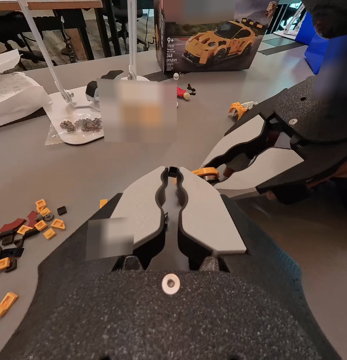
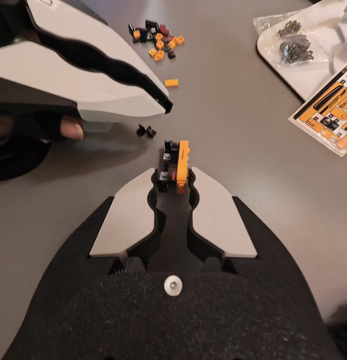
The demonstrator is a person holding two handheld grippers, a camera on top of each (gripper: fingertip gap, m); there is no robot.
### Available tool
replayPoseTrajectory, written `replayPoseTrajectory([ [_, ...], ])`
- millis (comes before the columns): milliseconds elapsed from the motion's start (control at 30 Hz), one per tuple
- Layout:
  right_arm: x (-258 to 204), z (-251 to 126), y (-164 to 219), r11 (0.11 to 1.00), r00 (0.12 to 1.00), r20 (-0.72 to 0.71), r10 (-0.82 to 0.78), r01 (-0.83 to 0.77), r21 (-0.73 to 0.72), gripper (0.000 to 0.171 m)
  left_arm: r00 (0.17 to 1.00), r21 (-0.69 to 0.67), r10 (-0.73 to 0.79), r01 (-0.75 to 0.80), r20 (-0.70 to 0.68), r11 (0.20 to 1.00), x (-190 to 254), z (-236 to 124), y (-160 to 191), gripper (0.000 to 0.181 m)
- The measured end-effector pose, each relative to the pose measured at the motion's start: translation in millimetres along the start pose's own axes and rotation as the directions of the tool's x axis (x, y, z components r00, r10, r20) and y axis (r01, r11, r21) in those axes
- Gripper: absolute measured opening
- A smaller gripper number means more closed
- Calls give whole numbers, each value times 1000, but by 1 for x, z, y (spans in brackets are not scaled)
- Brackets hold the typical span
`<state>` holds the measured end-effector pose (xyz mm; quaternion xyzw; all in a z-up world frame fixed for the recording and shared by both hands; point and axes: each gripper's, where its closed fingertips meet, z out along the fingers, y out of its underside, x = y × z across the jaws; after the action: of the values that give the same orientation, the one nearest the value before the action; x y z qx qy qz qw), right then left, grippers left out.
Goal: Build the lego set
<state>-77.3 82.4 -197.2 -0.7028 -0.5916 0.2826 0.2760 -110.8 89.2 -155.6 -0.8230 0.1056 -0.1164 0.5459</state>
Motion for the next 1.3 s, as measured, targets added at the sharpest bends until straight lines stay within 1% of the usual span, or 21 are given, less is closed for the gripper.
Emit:
replayPoseTrajectory([
  [167,2,0,14,994,998,-20,-53,51,-102,29,1000,-5,-5,5,-5,1000,0,1,1,8],
  [367,0,-1,19,987,997,-12,-82,79,-140,29,1000,-6,-13,13,-9,1000,-1,1,2,8],
  [500,-2,-1,19,987,996,9,-85,85,-139,29,1000,-6,-16,16,-12,1000,-1,1,2,8],
  [767,-6,-4,18,988,994,65,-90,98,-122,39,1000,-5,-21,21,-18,1000,0,1,2,8],
  [833,-7,-4,17,988,993,71,-90,98,-118,37,1000,-5,-21,21,-20,1000,0,1,2,8],
  [900,-7,-2,18,987,994,61,-95,102,-121,29,1000,-4,-22,21,-20,1000,0,1,2,8],
  [1300,4,-1,11,997,999,-10,-31,30,-78,29,1000,-7,-22,22,-22,1000,0,2,2,8],
])
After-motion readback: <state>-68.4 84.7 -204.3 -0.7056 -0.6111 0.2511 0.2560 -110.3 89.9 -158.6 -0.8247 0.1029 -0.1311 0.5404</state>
